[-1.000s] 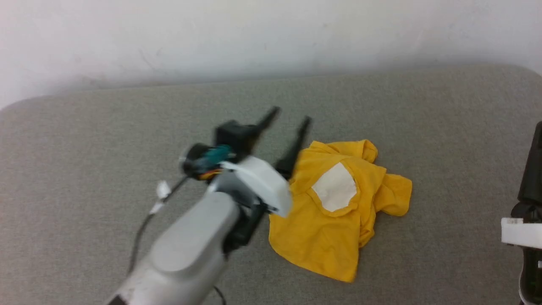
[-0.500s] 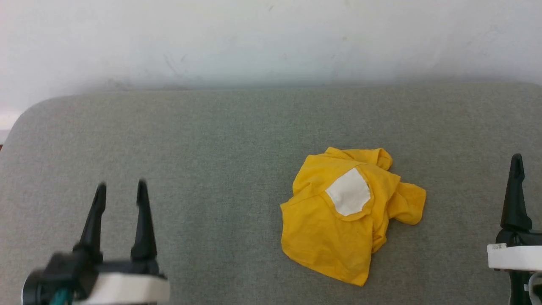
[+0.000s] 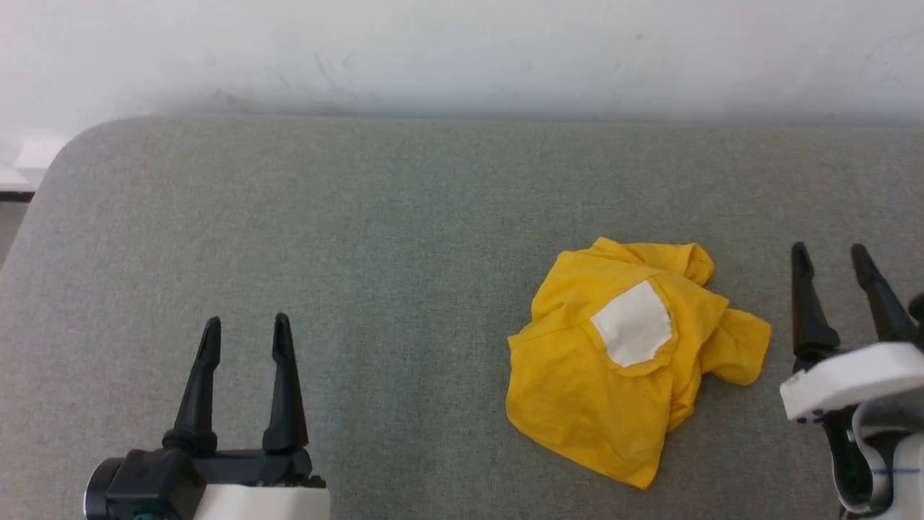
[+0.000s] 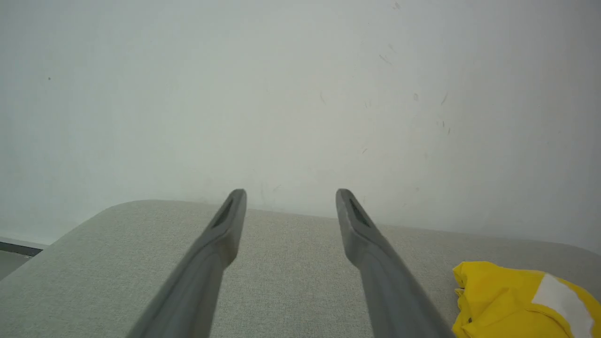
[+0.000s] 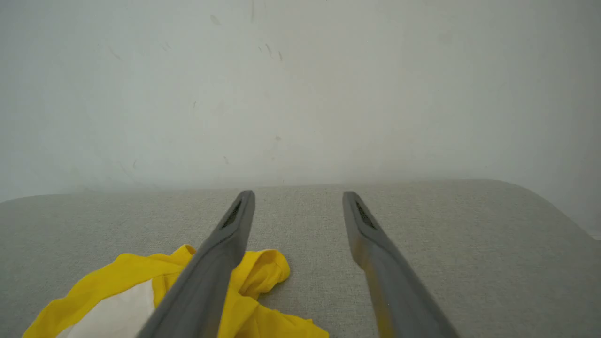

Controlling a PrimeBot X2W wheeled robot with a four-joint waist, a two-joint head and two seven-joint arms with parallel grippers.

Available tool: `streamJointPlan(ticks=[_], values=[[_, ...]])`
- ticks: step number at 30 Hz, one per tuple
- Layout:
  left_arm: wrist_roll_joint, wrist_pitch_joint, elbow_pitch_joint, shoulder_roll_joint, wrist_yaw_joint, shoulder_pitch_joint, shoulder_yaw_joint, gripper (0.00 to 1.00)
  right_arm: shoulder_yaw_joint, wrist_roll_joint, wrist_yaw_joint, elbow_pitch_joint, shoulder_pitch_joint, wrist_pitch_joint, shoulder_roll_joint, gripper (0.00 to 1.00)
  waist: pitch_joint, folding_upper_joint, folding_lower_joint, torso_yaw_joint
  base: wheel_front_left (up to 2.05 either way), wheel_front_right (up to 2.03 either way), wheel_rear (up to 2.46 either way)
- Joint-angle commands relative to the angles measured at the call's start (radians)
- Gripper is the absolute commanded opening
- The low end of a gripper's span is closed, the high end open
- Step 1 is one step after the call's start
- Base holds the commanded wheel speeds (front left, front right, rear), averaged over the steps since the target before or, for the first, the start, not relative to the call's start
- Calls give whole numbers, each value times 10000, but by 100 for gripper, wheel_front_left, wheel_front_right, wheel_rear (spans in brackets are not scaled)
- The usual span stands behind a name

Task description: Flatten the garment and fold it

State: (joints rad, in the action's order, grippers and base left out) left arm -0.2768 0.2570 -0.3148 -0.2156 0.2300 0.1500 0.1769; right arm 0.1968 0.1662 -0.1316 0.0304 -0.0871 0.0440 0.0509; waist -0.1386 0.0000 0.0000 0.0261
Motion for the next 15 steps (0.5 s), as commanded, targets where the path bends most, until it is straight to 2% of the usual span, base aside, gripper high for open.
streamJointPlan(ticks=[1,5,9,15], values=[[183,46,105,174,-210,-199,-90,100,-19,-78,9,-113,-302,-588,-7,100,-316,0,0,170,0,0,0],[440,46,334,647,-725,-390,-248,100,193,49,9,-674,-832,-2577,67,100,-654,0,0,389,0,0,0],[682,47,525,960,-1166,-520,-401,100,297,-85,9,-1291,-912,-4400,451,100,-935,0,0,675,0,0,0],[897,47,640,1278,-1621,-689,-638,100,-242,72,9,-1574,-720,-6372,917,100,-1335,0,0,1006,0,0,0]])
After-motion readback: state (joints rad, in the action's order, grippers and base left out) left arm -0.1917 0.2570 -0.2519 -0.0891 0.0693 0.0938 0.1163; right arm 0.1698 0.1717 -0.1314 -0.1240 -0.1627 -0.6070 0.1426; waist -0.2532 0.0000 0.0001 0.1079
